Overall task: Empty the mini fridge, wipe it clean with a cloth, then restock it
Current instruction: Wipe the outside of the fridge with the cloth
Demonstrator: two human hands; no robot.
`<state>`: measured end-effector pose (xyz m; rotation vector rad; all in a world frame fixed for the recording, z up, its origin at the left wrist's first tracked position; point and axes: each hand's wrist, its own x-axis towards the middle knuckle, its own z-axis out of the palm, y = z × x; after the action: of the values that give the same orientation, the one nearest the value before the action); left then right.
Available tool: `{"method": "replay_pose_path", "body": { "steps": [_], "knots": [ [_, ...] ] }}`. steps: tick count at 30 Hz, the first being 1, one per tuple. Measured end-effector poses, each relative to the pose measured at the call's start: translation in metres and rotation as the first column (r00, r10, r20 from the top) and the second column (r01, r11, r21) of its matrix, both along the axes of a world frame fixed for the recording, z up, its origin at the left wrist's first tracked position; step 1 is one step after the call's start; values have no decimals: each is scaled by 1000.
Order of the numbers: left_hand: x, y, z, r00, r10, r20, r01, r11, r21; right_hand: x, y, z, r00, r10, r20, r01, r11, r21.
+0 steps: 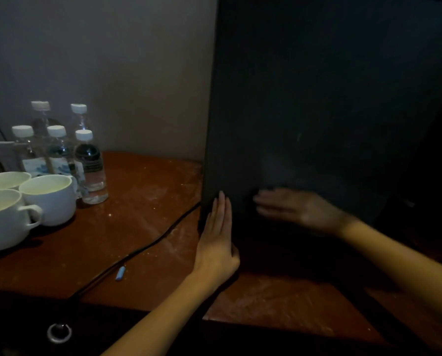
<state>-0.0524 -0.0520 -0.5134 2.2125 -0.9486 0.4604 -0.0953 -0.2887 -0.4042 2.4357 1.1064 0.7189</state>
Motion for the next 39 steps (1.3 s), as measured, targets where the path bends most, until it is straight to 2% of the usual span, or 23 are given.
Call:
{"method": "replay_pose_path", "body": {
  "steps": [2, 3, 5, 6, 8, 11, 14, 16, 18, 20, 22, 24, 27, 28, 30, 32, 34, 37, 39],
  "knots": [
    [2, -1, -2, 999, 28, 15, -28, 999, 23, 4, 10, 34, 997, -29, 73, 13, 977, 214],
    [2, -1, -2, 999, 41, 29, -42, 999, 34, 12, 22, 44, 984, -79, 163, 21, 944, 330],
    [2, -1, -3, 996, 77, 50, -80, 994, 70, 31, 47, 42, 948, -138, 286, -6, 893, 451],
    [2, -1, -3, 994, 93, 52, -97, 992, 84, 37, 54, 29, 953, -126, 275, -8, 899, 438],
    [2, -1, -4, 991, 120, 60, -124, 989, 80, 39, 53, -13, 981, -45, 187, -8, 962, 273],
    [3, -1, -6, 990, 132, 58, -137, 986, 91, 13, 17, -66, 997, 3, -83, -2, 1000, 16],
    [4, -3, -6, 989, 140, 56, -145, 983, 113, -5, -12, -50, 984, -48, -174, 39, 998, -57],
    [5, -3, -6, 988, 145, 44, -150, 979, 138, -4, -17, -19, 992, -71, -107, 74, 997, 28],
    [4, -3, -6, 988, 146, 44, -150, 978, 141, 4, -4, 15, 995, -92, 32, 83, 971, 226],
    [4, -3, -7, 987, 149, 66, -156, 981, 120, 17, 21, 34, 975, -134, 178, 46, 904, 425],
    [4, -3, -7, 983, 156, 100, -165, 983, 79, 28, 42, 29, 958, -160, 237, 27, 876, 481],
    [3, -4, -8, 977, 168, 129, -176, 983, 54, 27, 42, -2, 983, -111, 149, 47, 925, 376],
    [2, -4, -8, 973, 150, 177, -160, 986, 45, 1, 8, -57, 995, -31, -98, 38, 997, 71],
    [3, -5, -8, 972, 136, 191, -149, 987, 56, -9, -6, -66, 988, -44, -147, 48, 999, 20],
    [5, -11, -7, 970, 123, 208, -142, 987, 81, -24, -30, -62, 985, -99, -143, 99, 995, -8],
    [9, -20, -5, 974, 130, 183, -151, 982, 110, -33, -46, -39, 984, -152, -88, 159, 984, 77],
    [12, -27, -4, 977, 148, 156, -167, 978, 123, -35, -51, -8, 979, -203, 14, 194, 953, 232],
    [14, -28, -6, 974, 163, 156, -183, 976, 117, -16, -24, 24, 938, -284, 200, 141, 838, 527],
    [15, -27, -8, 972, 166, 167, -186, 977, 108, 0, 4, 22, 920, -292, 260, 89, 803, 589]
  ]
}}
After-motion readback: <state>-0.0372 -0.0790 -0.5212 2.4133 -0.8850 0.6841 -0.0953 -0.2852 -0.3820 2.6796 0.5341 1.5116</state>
